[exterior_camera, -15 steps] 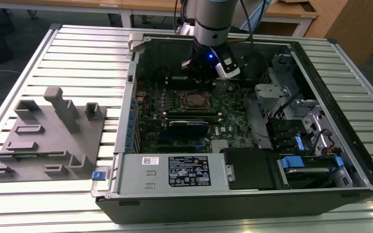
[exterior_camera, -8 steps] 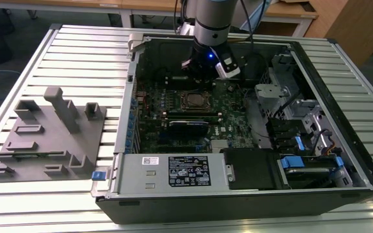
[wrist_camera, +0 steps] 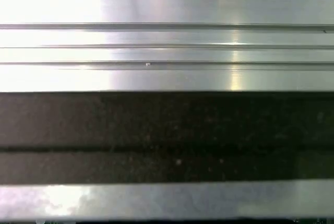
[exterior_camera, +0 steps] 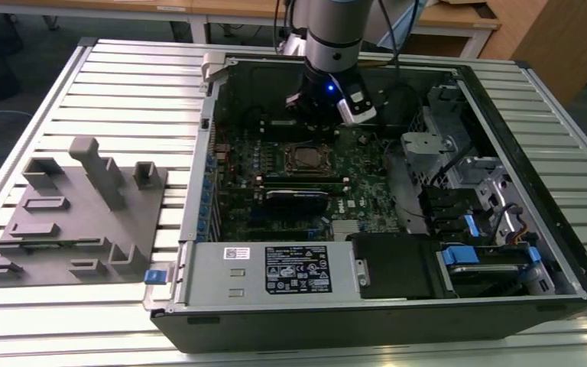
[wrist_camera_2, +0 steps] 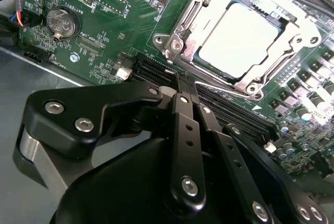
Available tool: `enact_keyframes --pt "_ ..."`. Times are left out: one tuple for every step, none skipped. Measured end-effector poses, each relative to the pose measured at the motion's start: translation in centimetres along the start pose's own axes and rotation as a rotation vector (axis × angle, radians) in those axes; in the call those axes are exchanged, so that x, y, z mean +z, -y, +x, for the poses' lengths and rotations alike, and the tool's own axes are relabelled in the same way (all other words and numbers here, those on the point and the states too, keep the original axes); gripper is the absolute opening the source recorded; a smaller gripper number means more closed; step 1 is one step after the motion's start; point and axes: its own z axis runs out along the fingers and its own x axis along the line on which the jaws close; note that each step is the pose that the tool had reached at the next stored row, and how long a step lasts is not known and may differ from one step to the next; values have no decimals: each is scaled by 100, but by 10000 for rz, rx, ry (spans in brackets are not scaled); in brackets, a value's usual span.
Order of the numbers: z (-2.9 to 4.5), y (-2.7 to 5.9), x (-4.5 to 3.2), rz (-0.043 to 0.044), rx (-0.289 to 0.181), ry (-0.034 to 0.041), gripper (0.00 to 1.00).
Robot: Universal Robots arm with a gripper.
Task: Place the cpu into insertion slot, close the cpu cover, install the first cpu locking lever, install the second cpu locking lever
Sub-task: 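Install the first cpu locking lever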
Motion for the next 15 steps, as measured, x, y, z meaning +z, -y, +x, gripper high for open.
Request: enact_keyframes --pt "2 -1 0 0 13 3 10" --pt "5 -3 0 0 14 4 10" --pt "10 -3 0 0 13 9 10" --pt "14 -4 0 0 12 11 10" --pt "15 -4 0 0 13 12 10" --pt "14 -4 0 0 38 16 10" --pt "15 -4 1 3 112 25 10" --pt "15 -4 2 7 238 40 10" --pt "15 -4 2 11 402 60 10" --pt "15 -4 3 16 543 78 10" --pt "15 -4 2 20 630 88 10" --pt "18 -4 2 21 666 92 10" --pt "21 -5 2 21 676 94 10" --pt "25 -6 2 21 679 97 10" --pt "28 -8 2 22 682 99 10"
